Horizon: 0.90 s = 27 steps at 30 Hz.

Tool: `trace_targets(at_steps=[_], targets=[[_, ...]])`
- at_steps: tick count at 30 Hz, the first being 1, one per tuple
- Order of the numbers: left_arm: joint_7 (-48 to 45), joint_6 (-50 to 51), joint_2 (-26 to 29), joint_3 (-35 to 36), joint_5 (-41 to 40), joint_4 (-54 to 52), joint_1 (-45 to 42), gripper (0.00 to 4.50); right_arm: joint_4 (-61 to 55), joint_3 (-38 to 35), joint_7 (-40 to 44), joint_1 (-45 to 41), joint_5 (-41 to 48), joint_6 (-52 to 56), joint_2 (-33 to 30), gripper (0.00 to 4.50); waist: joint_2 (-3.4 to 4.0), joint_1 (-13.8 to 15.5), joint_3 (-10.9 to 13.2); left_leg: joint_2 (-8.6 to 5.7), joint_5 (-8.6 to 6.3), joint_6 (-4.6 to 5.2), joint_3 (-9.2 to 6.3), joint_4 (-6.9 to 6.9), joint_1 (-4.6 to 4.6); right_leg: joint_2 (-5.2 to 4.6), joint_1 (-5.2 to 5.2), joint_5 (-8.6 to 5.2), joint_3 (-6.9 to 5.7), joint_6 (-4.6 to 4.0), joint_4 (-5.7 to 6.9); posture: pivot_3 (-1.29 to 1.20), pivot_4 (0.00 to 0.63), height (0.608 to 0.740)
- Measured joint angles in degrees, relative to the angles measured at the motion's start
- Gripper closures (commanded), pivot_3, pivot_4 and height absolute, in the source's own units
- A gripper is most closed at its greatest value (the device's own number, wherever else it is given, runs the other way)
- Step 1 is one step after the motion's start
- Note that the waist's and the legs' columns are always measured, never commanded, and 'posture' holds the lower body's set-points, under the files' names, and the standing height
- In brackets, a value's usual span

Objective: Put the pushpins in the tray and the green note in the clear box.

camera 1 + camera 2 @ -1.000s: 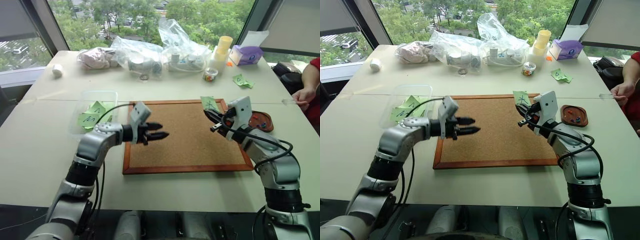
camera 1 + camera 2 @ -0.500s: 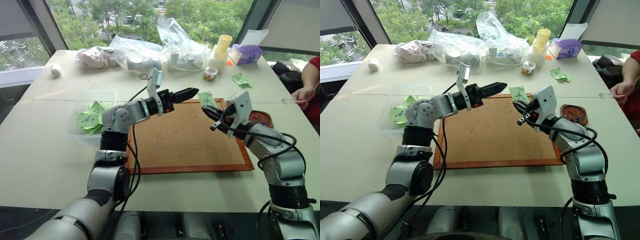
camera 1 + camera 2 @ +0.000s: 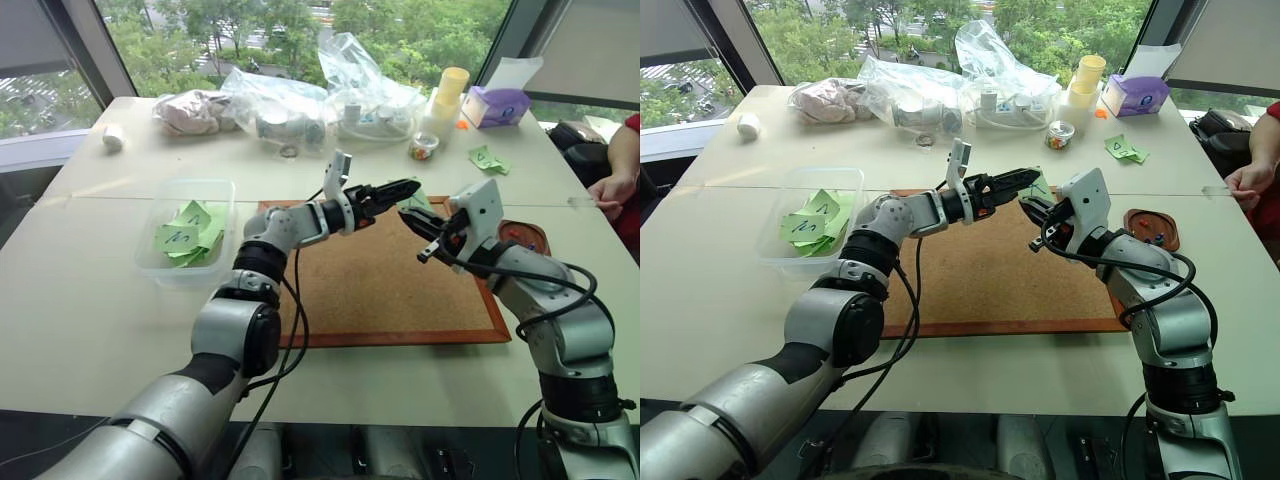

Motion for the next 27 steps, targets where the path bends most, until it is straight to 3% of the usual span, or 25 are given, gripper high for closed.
trace_targets(at_steps=[6, 27], targets=[[-0.43, -1.23, -0.48, 2.11, -0.32, 2.21, -0.97, 4.45, -0.54, 0.50, 0.06, 0.32, 0.03, 0.01, 0.00, 4.50, 0.00, -0.13, 0.00, 0.00, 0.00, -0.01, 0.00, 0.00, 0.01, 0.01, -0.01, 0.00, -0.01, 0.00, 0.02, 0.00, 0.150, 0.735], [-3.63, -5.17, 3.92, 0.83, 2.46, 2.25, -0.22, 4.45, 0.07, -0.68, -1.88, -0.49, 2.12, -1.87, 4.18, 4.50, 0.00, -0.03, 0.00, 0.00, 0.01, -0.02, 0.00, 0.01, 0.00, 0.01, -0.01, 0.01, -0.02, 0.02, 0.04, 0.00, 0.150, 0.735]])
